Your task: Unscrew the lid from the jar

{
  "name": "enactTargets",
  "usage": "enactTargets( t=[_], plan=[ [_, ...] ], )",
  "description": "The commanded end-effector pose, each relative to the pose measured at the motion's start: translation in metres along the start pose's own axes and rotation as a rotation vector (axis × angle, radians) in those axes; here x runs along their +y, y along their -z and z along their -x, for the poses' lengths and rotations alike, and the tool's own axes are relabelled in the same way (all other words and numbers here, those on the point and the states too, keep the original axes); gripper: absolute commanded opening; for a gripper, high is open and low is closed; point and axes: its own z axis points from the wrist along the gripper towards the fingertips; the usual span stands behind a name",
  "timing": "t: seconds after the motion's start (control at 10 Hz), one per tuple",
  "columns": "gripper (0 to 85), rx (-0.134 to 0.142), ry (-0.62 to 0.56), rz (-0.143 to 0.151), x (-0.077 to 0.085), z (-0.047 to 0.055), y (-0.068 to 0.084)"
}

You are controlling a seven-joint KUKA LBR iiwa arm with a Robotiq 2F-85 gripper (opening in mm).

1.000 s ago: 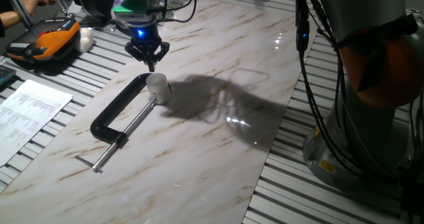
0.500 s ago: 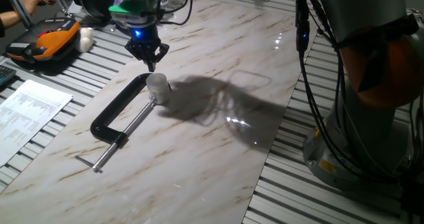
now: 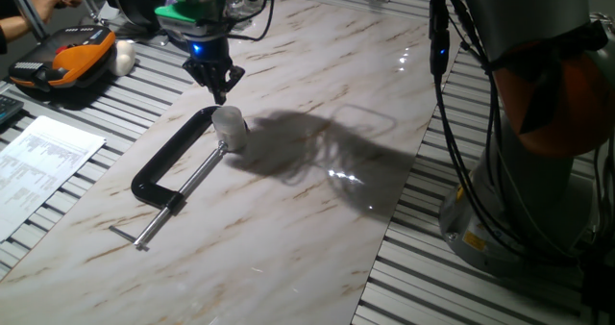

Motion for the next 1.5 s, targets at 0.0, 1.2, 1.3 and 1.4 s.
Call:
enactTargets(
  t=[0.0, 1.2, 1.3, 1.4],
  plan=[
    [17.0, -0.006, -0.112, -0.002, -0.0001, -0.0001, 0.0],
    [68.0, -0.011, -0.15, -0.01, 0.0002, -0.0005, -0.0008],
    [85.0, -0.011, -0.151, -0.01, 0.0002, -0.0005, -0.0011],
    [85.0, -0.011, -0.154, -0.01, 0.0001, -0.0005, -0.0012]
  ],
)
